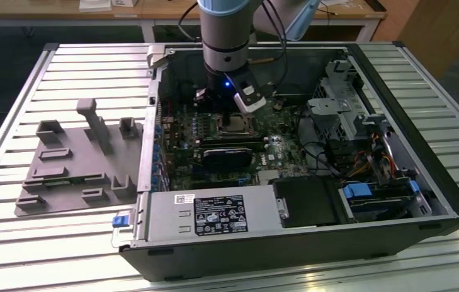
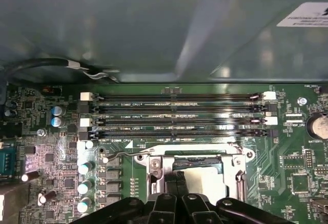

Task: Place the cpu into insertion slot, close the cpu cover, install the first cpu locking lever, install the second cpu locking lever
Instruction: 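Close the cpu cover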

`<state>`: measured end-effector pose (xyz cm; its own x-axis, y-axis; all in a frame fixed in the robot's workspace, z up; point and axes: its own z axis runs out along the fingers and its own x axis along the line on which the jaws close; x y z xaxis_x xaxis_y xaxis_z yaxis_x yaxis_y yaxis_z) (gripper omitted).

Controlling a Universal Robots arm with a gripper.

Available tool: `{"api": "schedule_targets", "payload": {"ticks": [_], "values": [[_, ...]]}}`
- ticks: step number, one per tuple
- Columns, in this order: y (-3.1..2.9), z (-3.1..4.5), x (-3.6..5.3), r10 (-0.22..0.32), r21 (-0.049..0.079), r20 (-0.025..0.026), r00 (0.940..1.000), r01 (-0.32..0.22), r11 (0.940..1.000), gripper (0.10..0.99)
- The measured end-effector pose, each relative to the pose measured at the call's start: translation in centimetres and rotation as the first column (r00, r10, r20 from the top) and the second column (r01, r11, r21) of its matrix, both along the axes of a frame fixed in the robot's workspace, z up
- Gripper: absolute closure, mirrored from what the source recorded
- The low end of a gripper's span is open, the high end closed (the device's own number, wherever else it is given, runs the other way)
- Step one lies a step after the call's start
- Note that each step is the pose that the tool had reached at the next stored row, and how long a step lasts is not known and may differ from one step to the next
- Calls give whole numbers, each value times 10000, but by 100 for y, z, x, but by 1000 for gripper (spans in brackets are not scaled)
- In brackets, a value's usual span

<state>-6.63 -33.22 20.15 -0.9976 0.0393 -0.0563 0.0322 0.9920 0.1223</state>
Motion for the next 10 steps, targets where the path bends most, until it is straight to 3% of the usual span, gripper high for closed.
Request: {"api": "schedule_targets", "payload": {"ticks": [10], "values": [[0, -18, 21, 0, 0, 10, 10000, 0, 10000, 984]]}}
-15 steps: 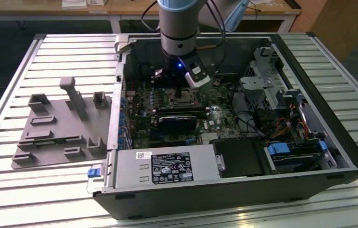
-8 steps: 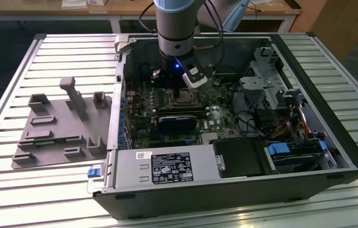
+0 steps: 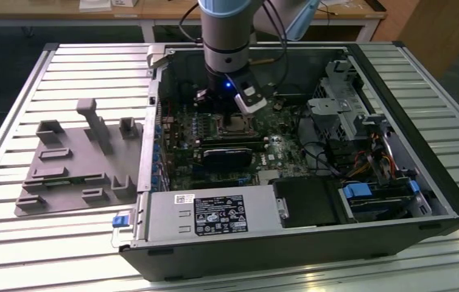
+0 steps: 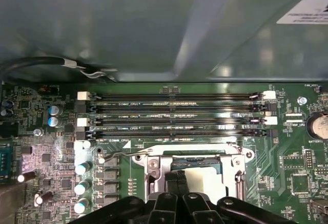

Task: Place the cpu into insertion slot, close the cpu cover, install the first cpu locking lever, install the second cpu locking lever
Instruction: 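Close the cpu cover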

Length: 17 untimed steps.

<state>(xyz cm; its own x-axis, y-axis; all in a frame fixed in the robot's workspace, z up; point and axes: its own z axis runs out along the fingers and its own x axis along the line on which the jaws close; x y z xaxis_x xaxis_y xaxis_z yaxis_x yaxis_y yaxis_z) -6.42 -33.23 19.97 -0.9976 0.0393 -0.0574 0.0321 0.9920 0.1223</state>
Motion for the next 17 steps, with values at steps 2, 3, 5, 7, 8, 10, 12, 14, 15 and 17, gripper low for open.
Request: {"api": "schedule_targets", "payload": {"ticks": [2, 3, 5, 7, 8, 10, 12, 14, 15, 17], "values": [[1, -1, 20, 0, 2, 1, 10000, 0, 10000, 984], [0, 0, 31, 1, 1, 0, 10000, -1, 10000, 984], [0, 0, 53, 1, -1, -1, 10000, -1, 10000, 984], [0, 2, 69, 0, -2, -1, 10000, 0, 10000, 984], [0, 3, 77, 0, -2, -1, 10000, 0, 10000, 984], [0, 4, 99, 0, -1, -1, 10000, 0, 10000, 984], [0, 4, 127, 0, -1, -2, 10000, 0, 10000, 984], [-1, 7, 149, 1, -2, -3, 10000, -1, 10000, 984], [-1, 10, 158, 0, -2, -4, 10000, 0, 10000, 984], [0, 25, 165, 0, -2, -4, 10000, 0, 10000, 984]]}}
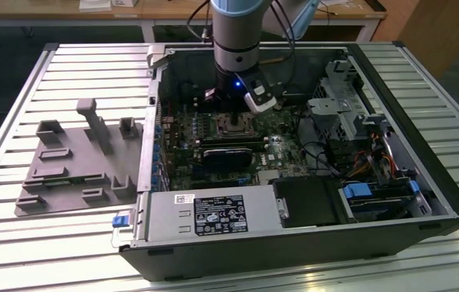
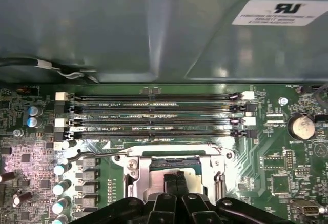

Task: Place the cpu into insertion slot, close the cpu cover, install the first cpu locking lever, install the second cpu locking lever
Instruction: 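Close the cpu cover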

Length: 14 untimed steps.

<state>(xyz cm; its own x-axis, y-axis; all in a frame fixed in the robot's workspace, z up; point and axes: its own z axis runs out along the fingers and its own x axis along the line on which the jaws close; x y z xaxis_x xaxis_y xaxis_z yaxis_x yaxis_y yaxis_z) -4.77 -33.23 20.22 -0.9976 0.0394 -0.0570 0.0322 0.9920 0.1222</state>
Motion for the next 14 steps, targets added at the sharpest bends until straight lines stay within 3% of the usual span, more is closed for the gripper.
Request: {"api": "schedule_targets", "payload": {"ticks": [4, 8, 14], "values": [[0, 66, 3, 0, 0, 0, 10000, 0, 10000, 984], [0, 64, -10, 0, 2, 1, 10000, 0, 10000, 984], [0, 56, -112, 1, 1, 1, 10000, -1, 10000, 984]]}}
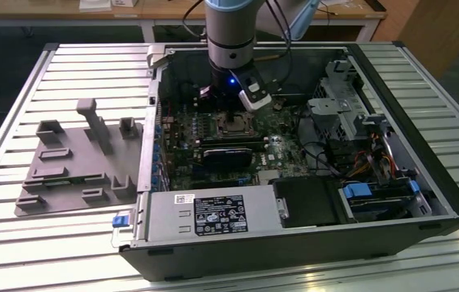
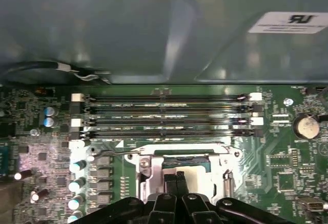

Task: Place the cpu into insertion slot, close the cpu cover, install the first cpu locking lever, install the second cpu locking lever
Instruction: 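Close the cpu cover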

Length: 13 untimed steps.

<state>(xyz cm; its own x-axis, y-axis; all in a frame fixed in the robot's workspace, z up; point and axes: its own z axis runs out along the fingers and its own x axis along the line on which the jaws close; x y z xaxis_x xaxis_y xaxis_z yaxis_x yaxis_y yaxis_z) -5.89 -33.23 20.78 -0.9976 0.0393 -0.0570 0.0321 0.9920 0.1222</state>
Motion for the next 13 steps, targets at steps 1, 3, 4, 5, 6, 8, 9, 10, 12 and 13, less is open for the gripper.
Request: {"api": "schedule_targets", "payload": {"ticks": [1, 3, 4, 5, 6, 8, 9, 10, 12, 13], "values": [[0, -1, -14, -1, 0, -1, 10000, 1, 10000, 984], [0, -6, -37, -1, 1, 1, 10000, 1, 10000, 984], [0, -11, -43, -1, 1, 0, 10000, 1, 10000, 984], [0, -18, -47, 0, -1, -1, 10000, 0, 10000, 984], [0, -28, -50, 0, -1, -1, 10000, 0, 10000, 984], [0, -52, -55, 0, -1, 0, 10000, 0, 10000, 984], [0, -59, -58, 0, 0, 0, 10000, 0, 10000, 984], [-1, -62, -64, 0, -1, -1, 10000, 0, 10000, 984], [-1, -67, -83, 0, -1, 0, 10000, 0, 10000, 984], [-1, -71, -88, 0, -3, -1, 10000, 0, 10000, 984]]}}
